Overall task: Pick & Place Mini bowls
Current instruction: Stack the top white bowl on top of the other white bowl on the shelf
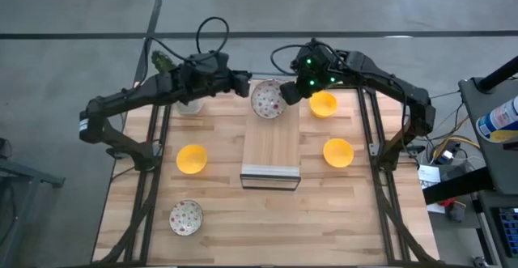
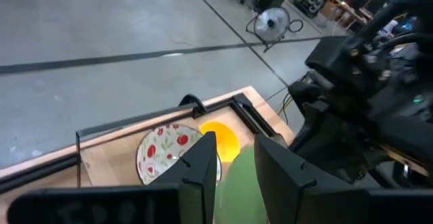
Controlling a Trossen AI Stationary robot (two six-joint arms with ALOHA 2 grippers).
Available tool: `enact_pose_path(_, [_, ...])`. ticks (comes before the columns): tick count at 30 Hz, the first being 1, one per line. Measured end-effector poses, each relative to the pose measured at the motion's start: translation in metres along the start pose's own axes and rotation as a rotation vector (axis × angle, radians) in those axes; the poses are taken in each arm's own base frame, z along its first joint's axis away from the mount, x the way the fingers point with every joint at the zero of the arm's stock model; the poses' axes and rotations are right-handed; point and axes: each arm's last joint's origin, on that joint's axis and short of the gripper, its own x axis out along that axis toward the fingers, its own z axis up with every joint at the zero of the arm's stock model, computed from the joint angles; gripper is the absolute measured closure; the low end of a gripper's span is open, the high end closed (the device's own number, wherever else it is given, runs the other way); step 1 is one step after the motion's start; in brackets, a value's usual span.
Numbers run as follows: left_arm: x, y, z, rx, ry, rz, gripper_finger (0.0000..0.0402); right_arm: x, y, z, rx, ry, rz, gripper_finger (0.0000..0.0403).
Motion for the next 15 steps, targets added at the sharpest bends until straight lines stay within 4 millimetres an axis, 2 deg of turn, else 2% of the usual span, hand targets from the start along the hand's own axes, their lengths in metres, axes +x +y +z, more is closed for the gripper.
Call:
enact_pose_path(9, [-0.019, -0.003, 0.008, -0.028, 0.033, -0.113, 0.031, -0.005, -0.029, 0.018, 0.096, 0.017, -0.024, 0.0395])
enact_pose_path(15, [-0.034, -0.002, 0.007, -0.063, 0.136, -0.219, 0.031, 0.009, -0.057, 0.035, 0.156, 0.07, -0.039, 0.0394])
